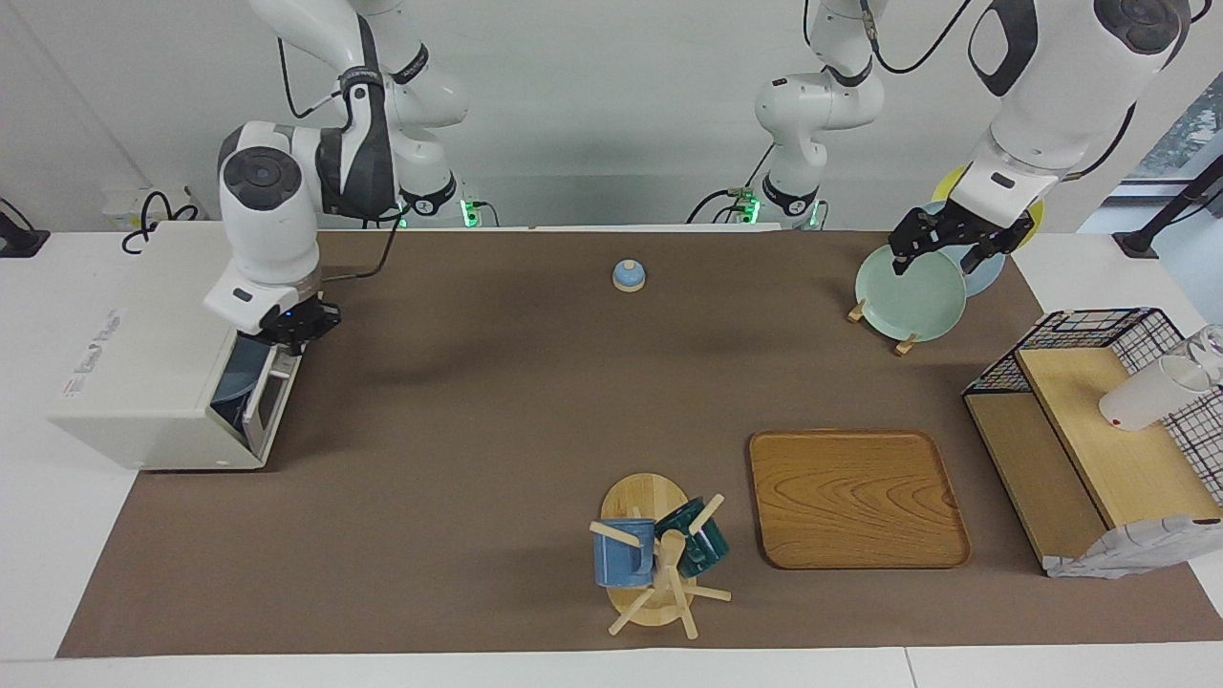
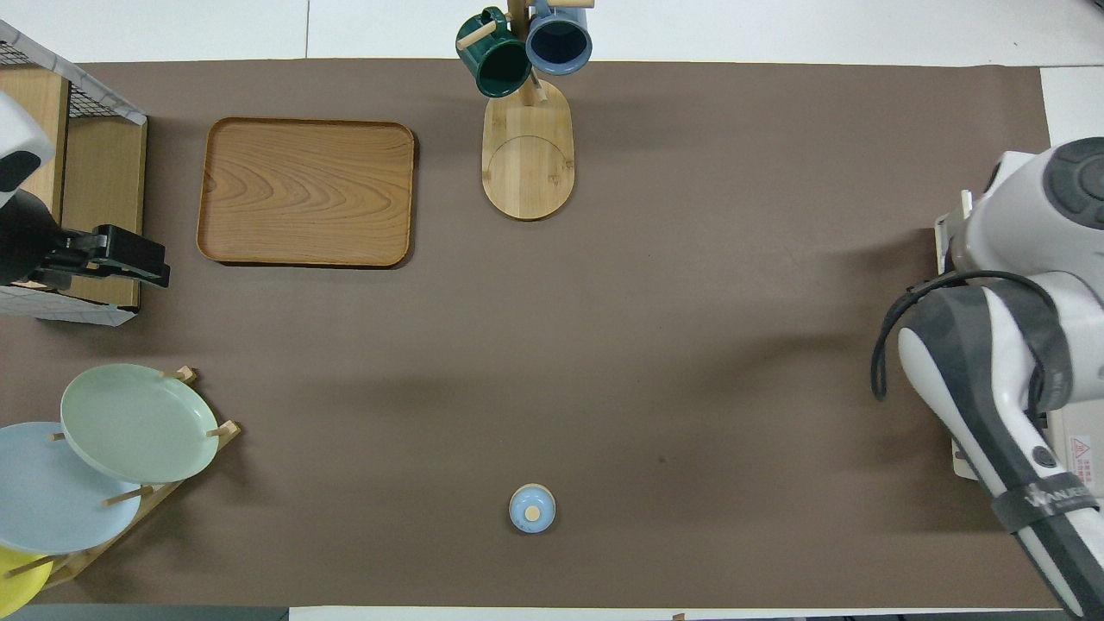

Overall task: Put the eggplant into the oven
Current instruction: 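Push the oven door shut with the right gripper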

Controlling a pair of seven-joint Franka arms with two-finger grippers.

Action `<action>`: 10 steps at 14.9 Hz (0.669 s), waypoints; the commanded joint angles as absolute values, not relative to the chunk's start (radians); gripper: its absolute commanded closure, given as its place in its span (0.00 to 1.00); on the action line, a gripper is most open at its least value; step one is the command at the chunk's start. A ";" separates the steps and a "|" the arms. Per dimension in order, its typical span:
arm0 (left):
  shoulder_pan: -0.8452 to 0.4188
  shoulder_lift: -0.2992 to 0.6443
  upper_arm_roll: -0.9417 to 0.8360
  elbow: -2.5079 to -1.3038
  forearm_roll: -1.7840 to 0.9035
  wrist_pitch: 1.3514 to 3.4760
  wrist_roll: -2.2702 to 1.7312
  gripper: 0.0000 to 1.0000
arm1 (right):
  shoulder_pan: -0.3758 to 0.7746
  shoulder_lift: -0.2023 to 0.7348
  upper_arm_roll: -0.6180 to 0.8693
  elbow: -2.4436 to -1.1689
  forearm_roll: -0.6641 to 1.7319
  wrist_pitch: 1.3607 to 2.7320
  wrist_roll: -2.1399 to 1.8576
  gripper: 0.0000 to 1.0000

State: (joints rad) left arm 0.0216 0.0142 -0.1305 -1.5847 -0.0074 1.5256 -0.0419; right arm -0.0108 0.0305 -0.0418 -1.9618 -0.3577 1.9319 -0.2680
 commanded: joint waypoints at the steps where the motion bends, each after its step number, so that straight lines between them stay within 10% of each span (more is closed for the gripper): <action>1: 0.038 -0.014 -0.140 -1.617 0.006 1.542 -0.028 0.00 | -0.049 0.037 -0.045 -1.959 -0.368 1.913 -0.313 1.00; 10: 0.038 -0.014 -0.140 -1.617 0.006 1.542 -0.029 0.00 | -0.031 0.051 -0.041 -1.557 -0.015 1.499 -0.232 1.00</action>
